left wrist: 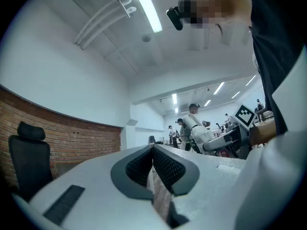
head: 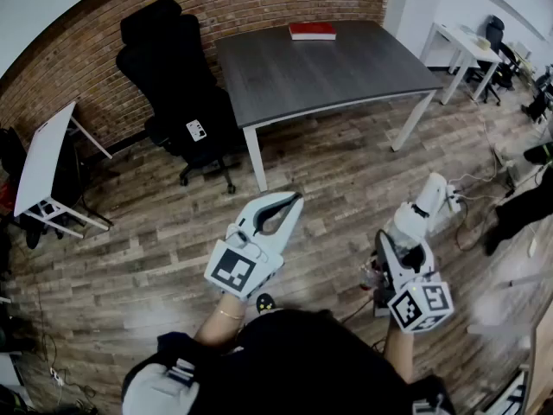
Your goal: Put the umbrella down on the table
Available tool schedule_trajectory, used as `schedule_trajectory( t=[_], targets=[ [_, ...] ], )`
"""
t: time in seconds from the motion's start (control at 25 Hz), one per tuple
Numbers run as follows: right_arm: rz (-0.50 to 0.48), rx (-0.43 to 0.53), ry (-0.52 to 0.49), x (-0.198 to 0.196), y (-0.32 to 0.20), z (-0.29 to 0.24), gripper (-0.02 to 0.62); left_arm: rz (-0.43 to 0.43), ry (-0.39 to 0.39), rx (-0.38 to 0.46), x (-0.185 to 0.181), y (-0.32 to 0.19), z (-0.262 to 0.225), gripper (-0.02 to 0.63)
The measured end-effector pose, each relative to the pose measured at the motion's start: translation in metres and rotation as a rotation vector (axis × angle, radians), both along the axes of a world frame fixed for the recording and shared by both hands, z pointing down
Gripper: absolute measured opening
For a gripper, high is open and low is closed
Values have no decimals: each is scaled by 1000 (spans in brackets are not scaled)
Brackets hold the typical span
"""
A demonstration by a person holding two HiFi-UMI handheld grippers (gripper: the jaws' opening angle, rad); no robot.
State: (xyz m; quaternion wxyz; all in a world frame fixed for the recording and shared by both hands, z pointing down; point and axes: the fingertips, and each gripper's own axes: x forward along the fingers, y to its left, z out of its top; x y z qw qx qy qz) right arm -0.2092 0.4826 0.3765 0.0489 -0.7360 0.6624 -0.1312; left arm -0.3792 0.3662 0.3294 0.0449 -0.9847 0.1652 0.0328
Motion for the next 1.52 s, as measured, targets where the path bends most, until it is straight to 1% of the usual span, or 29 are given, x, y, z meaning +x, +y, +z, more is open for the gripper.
schedule_trajectory(
  t=[0.24,0.4,0.6,0.88,1.04,1.28,1.52],
  targets=[
    [5,-1,8,0,-1,-3,288,6,4,-1,2,0,-3,3],
    [13,19,-6,7,4,-4,288,8,-7,2,7,5,-1,3],
    [13,14,-10,11,11,-4,288,16,-18,11,13,11,-2,3],
    [28,32,-33,38,44,-9,288,47,-45,21,46,42,-6,3],
    [41,44,-51,59,70,-9,288,69,-53,34,71,65,-7,3],
    [67,34,-55,90,105,-6,288,100,-60,39,107,97,-5,3],
    [73,32,-71,110,140,3,288,102,-69,38,129,131,1,3]
  ],
)
